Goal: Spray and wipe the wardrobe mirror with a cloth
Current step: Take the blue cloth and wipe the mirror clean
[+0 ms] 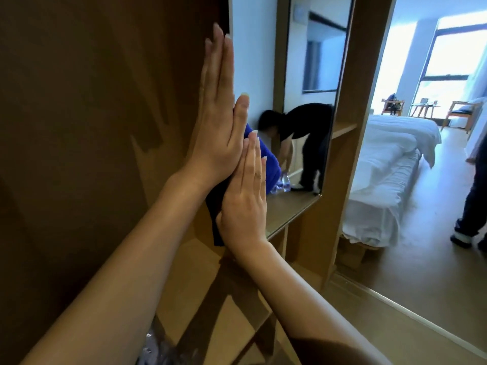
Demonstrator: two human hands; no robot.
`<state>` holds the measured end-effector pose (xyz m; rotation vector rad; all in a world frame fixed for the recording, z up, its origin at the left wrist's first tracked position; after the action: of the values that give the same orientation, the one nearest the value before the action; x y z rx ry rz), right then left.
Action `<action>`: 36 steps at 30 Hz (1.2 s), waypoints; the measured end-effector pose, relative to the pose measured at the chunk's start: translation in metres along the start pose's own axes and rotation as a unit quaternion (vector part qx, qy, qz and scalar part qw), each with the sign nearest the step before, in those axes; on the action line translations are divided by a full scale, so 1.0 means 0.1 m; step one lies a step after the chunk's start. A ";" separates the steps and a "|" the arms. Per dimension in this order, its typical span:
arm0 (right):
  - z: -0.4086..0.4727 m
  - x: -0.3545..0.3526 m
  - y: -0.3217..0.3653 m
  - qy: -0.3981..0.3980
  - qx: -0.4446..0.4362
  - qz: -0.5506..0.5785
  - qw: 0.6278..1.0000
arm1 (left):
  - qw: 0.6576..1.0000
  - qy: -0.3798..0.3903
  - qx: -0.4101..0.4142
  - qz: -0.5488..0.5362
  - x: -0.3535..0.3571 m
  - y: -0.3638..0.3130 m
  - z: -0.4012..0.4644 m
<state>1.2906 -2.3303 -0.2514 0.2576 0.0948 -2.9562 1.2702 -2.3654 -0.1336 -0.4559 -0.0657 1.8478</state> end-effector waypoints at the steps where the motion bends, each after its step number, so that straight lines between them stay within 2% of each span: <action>1: -0.10 0.01 0.00 0.003 -0.003 -0.002 1.000 | 1.000 -0.003 -0.001 -0.004 0.03 0.02 -0.10; 10: -0.91 0.06 -0.03 0.048 0.004 -0.013 0.999 | 0.999 -0.015 -0.041 -0.008 0.24 0.16 -0.89; 22: -1.06 0.10 -0.07 0.048 0.000 -0.028 0.998 | 0.999 -0.028 -0.040 -0.018 0.28 0.20 -1.02; 31: -1.17 0.16 -0.10 0.165 -0.032 0.109 0.980 | 0.993 -0.065 -0.100 -0.003 0.24 0.30 -1.22; 36: -1.30 0.19 -0.15 0.172 -0.086 0.206 0.959 | 0.980 -0.089 -0.176 -0.023 0.28 0.72 -1.41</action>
<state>1.2915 -2.3088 -0.3820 0.6734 0.3014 -2.4459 1.2463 -2.3887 -0.2908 -0.5267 -0.5275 1.8310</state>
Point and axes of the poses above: each hand's wrist, its own z-axis towards the middle knuckle, its own x-axis out of the palm, y = z × x, the point moved 9 cm from there along z, towards the middle knuckle, and after that the axes turned 12 degrees about -x, right-handed, at the moved point
